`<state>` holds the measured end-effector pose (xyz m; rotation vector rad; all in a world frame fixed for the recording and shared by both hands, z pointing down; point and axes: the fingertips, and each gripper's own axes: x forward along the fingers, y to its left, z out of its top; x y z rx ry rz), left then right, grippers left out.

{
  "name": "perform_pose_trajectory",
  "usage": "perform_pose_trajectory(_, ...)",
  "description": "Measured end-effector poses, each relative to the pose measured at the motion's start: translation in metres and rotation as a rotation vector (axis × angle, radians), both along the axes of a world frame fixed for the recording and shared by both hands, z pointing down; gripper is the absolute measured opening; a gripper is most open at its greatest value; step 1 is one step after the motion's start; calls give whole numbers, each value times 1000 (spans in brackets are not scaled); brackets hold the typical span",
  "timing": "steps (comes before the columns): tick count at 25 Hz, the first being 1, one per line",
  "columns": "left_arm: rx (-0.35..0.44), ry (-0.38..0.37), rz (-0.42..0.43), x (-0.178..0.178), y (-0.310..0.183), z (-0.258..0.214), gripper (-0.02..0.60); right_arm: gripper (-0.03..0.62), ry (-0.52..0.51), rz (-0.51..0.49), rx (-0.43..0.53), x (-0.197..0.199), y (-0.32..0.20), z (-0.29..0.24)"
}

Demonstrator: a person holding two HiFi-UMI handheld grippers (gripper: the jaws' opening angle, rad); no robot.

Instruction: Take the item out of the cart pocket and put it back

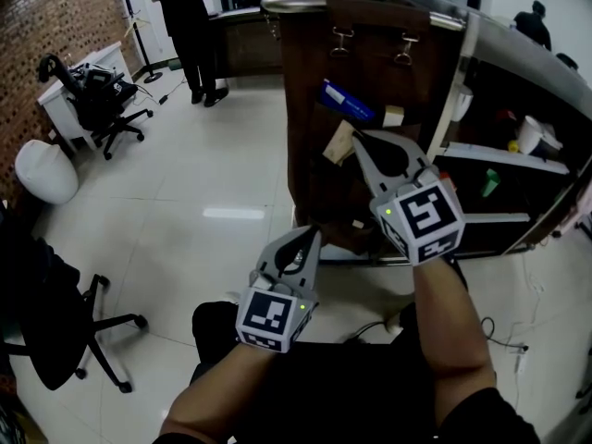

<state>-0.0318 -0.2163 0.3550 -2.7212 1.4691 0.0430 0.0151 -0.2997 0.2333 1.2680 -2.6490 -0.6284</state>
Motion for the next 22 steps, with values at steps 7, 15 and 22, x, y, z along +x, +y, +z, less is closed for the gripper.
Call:
perform_pose_trajectory(7,2,-1,-2,-2,-1,1,0,18,41,29,-22,-4,-24,28)
perform_pose_trajectory(15,-7,9,-1,-3,-3,2,0,18,13,72,-136,-4,-63,79)
perform_pose_trajectory(22,-22,31,-8,-5,-8,5,0,18,-5,74,-254,-12,-94,117)
